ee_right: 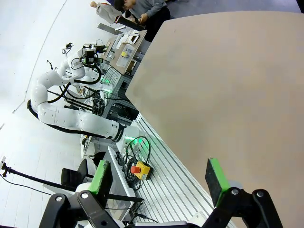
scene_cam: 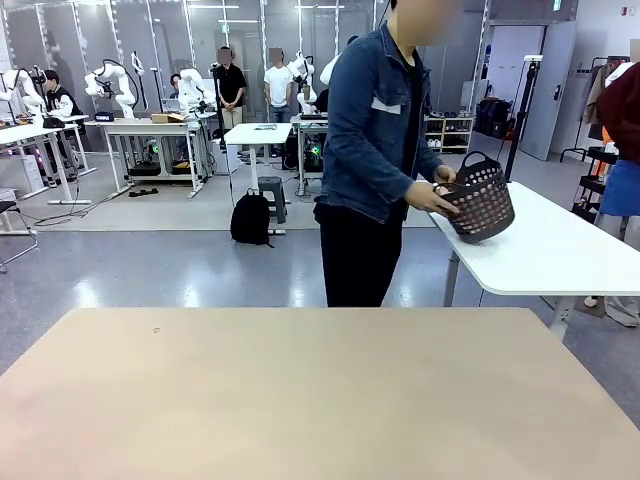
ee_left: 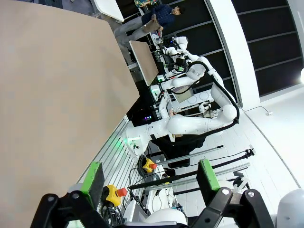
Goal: Fold the towel.
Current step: Grab the top end of the 100 cm Hotel Towel extended by the human.
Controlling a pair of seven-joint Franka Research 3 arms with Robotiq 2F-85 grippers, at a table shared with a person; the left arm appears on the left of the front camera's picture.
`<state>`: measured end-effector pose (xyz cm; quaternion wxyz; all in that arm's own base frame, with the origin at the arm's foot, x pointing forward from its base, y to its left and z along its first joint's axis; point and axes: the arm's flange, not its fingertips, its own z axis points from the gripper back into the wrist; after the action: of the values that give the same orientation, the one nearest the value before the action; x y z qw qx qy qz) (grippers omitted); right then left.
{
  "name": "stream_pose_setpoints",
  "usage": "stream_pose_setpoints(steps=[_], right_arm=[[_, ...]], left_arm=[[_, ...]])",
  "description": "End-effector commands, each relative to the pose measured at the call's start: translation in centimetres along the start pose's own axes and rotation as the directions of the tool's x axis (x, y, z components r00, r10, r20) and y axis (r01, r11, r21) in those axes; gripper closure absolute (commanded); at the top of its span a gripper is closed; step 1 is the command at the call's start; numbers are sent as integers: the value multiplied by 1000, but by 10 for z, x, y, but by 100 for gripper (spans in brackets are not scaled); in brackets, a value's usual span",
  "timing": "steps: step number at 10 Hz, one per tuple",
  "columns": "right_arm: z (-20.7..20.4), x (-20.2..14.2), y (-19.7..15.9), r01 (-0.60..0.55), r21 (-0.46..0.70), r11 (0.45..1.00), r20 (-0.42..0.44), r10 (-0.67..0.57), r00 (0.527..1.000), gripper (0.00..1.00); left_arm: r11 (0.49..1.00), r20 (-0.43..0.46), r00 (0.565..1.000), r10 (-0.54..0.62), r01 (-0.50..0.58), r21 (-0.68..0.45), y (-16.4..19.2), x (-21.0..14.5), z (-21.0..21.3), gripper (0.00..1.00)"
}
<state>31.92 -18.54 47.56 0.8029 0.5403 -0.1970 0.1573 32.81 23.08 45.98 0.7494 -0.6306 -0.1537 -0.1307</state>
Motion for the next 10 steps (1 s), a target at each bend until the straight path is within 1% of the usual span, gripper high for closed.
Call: stream_pose_setpoints(steps=[1, 10], right_arm=[[0, 1, -1, -22, 13, 1000, 12, 22, 1000, 0], [0, 1, -1, -22, 13, 1000, 12, 22, 1000, 0]], left_arm=[[1000, -9, 1000, -7, 7, -11, -2, -2, 0, 0], [1000, -9, 1000, -7, 7, -11, -2, -2, 0, 0]])
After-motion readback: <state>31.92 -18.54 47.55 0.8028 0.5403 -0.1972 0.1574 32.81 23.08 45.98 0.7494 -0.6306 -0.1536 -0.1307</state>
